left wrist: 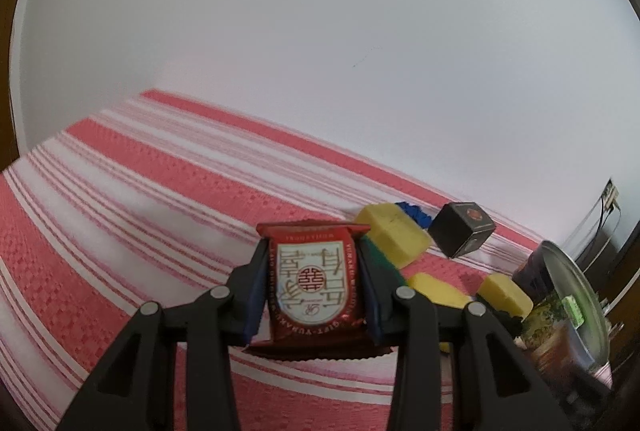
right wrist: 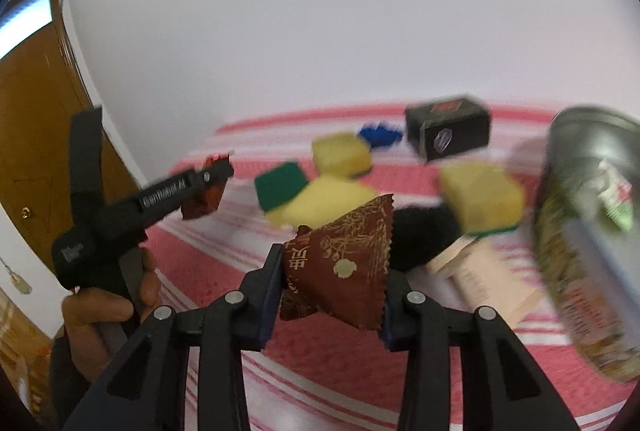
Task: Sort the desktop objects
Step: 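Carry both red packets over the silver tin bowl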
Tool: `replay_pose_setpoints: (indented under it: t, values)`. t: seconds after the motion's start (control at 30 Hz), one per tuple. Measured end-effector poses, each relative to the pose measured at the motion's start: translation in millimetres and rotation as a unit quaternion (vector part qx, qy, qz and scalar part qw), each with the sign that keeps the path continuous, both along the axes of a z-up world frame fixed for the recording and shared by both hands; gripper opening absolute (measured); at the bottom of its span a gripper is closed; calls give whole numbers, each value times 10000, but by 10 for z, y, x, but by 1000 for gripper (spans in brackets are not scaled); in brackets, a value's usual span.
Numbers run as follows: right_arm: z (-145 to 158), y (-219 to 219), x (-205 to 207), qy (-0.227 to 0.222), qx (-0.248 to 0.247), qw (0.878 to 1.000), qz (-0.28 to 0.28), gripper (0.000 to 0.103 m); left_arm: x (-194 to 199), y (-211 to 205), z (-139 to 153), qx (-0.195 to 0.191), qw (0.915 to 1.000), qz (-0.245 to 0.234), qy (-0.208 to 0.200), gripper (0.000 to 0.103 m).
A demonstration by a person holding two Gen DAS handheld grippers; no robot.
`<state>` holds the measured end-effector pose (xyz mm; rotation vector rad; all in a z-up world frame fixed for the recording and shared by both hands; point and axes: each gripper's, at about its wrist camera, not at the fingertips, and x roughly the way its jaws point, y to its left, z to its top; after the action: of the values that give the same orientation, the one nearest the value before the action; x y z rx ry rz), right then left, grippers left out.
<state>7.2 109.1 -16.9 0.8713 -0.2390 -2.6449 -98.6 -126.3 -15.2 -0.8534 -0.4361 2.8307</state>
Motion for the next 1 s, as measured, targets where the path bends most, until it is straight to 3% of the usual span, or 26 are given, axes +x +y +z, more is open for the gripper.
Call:
replay_pose_setpoints:
  t: [0.2, 0.43, 0.57, 1.0]
  values:
    - [147, 354, 138, 583, 242, 9965, -549, 42, 194, 207, 108, -395, 9980, 138, 474, 39]
    - [171, 746, 301, 859, 226, 9902, -1075, 42, 351, 530, 122, -378, 9984, -60, 406, 40]
    - [217, 863, 433, 1047, 147, 9866, -1241, 42, 463, 712, 159, -598, 9972, -134, 439, 40]
    - [264, 1298, 722, 840, -149, 9814, -1720, 42, 636, 1009, 149, -798, 9957, -415, 221, 40]
